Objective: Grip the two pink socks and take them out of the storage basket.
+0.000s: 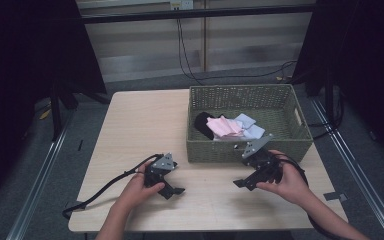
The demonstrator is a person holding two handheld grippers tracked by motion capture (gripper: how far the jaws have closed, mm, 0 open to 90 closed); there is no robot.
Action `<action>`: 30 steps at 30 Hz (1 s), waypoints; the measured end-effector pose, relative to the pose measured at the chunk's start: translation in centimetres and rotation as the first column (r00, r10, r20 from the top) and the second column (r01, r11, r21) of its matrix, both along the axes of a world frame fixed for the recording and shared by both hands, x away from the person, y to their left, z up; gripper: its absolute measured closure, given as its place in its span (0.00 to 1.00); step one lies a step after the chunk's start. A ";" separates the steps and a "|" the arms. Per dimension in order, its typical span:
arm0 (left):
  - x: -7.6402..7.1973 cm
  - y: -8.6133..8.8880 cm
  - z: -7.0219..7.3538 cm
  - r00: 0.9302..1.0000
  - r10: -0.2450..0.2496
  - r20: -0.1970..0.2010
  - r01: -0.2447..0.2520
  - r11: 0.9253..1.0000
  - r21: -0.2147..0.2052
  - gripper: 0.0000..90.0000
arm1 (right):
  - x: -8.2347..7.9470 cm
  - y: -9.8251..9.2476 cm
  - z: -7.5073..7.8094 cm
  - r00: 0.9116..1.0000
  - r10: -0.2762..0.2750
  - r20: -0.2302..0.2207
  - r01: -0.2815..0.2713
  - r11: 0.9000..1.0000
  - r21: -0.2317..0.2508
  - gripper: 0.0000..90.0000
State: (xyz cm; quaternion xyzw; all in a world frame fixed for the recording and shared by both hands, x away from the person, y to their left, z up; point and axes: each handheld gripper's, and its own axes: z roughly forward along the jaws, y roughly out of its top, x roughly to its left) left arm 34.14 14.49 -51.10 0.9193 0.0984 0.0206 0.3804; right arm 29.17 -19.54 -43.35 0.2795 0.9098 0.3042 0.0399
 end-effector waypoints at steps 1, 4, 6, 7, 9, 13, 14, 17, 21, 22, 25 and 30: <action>0.0 0.0 0.0 1.000 0.000 0.000 0.000 1.000 0.000 0.00 | 0.0 0.0 0.0 1.000 0.000 0.000 0.000 1.000 0.000 0.21; 0.0 0.0 0.0 1.000 0.000 0.000 0.000 1.000 0.000 0.00 | 0.5 0.0 1.8 0.999 0.022 -0.027 -0.023 0.999 -0.033 0.22; 0.0 0.0 0.0 1.000 0.000 0.002 0.000 1.000 -0.002 0.00 | 0.8 0.0 2.6 0.999 0.023 -0.038 -0.025 0.999 -0.036 0.23; 0.0 0.0 0.0 1.000 0.000 0.002 0.000 1.000 -0.001 0.00 | 0.8 0.0 2.6 0.999 0.023 -0.038 -0.025 0.999 -0.036 0.23; 0.0 0.0 0.0 1.000 0.000 0.000 0.000 1.000 0.000 0.00 | 1.1 0.0 3.3 0.998 0.021 -0.055 -0.022 0.999 -0.026 0.23; 0.0 0.0 0.0 1.000 0.000 0.001 0.000 1.000 0.000 0.00 | 1.8 0.1 4.7 0.998 0.020 -0.062 -0.021 1.000 -0.017 0.24; 0.0 0.0 0.0 1.000 0.000 0.000 0.000 1.000 0.000 0.00 | 2.3 0.2 5.5 0.998 0.020 -0.062 -0.021 1.000 -0.007 0.24; 0.0 0.0 0.0 1.000 0.000 0.000 0.000 1.000 0.000 0.00 | 2.8 0.2 6.2 0.998 0.023 -0.063 -0.023 1.000 0.002 0.25; 0.0 0.0 0.0 1.000 0.000 0.001 0.000 1.000 -0.002 0.00 | 4.2 0.1 7.3 0.998 -0.003 -0.057 0.004 1.000 0.017 0.25; 0.0 0.0 0.0 1.000 0.000 0.000 0.000 1.000 0.000 0.00 | 4.6 0.0 7.5 0.998 -0.011 -0.054 0.012 1.000 0.015 0.25; 0.0 0.0 0.0 1.000 0.000 0.000 0.000 1.000 0.000 0.00 | 5.9 -0.2 8.0 0.998 -0.035 -0.048 0.036 0.999 0.009 0.26; 0.0 0.0 0.0 1.000 0.000 0.000 0.000 1.000 0.000 0.00 | 8.6 -0.3 7.9 0.994 -0.093 -0.052 0.092 0.996 -0.018 0.26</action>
